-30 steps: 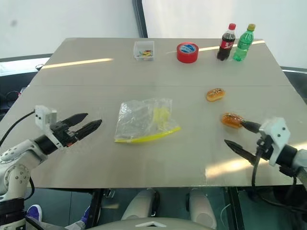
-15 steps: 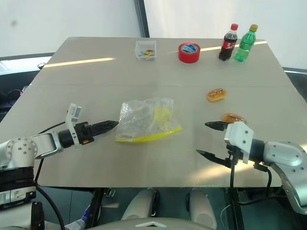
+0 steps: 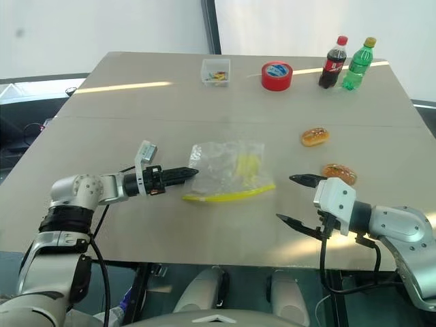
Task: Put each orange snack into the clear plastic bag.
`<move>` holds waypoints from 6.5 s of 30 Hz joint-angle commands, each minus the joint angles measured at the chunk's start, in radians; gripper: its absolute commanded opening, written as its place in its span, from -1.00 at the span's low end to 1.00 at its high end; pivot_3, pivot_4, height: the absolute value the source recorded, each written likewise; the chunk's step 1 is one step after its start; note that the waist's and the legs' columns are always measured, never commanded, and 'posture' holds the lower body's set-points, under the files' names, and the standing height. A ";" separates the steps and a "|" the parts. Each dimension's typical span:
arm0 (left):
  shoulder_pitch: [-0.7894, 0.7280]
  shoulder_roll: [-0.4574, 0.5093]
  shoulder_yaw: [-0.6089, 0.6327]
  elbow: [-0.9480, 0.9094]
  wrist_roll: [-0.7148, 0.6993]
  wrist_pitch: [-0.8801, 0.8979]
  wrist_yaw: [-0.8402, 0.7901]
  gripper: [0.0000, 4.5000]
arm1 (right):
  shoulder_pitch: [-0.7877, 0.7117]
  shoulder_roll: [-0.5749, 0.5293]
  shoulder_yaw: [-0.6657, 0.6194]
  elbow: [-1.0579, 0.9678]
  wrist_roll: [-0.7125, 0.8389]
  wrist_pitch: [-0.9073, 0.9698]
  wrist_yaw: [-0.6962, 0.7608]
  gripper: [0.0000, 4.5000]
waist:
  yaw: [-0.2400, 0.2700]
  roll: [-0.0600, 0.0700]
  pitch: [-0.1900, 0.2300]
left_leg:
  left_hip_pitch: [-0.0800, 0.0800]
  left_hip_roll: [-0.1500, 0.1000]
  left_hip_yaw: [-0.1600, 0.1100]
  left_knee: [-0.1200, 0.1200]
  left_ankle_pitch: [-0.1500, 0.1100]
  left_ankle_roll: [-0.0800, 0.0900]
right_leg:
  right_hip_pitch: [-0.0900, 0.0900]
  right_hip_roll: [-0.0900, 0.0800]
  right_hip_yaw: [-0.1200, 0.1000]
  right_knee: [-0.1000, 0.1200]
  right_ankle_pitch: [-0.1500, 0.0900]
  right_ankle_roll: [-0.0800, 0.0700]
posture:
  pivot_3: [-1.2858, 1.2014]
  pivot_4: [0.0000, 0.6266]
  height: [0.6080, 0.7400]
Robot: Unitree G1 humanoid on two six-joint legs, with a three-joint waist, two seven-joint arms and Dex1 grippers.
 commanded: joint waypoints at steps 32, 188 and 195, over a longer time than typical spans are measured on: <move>-0.226 -0.322 0.791 -0.060 -0.636 0.498 1.103 -0.98 | -0.485 0.400 0.474 0.402 -0.827 -0.063 -0.489 1.00 | -0.025 -0.014 0.006 | -0.003 0.000 -0.009 0.001 0.012 -0.015 | -0.008 -0.002 -0.005 0.015 0.000 0.000 | 0.03 -0.52 1.00; -0.174 -0.641 0.600 -0.486 -1.243 -0.099 1.815 -0.98 | -0.692 0.726 0.438 0.877 -0.779 -0.349 -0.875 0.44 | -0.025 -0.017 0.012 | -0.005 -0.011 -0.016 -0.010 0.018 -0.014 | -0.005 -0.010 -0.013 0.004 0.000 -0.001 | 0.03 -0.52 1.00; -0.125 -0.653 0.592 -0.505 -1.243 -0.072 1.825 -0.98 | -0.696 0.724 0.419 0.892 -0.794 -0.377 -0.923 0.44 | -0.023 -0.017 0.012 | -0.005 -0.011 -0.016 -0.011 0.018 -0.014 | -0.004 -0.010 -0.013 0.001 0.000 0.000 | 0.03 -0.52 1.00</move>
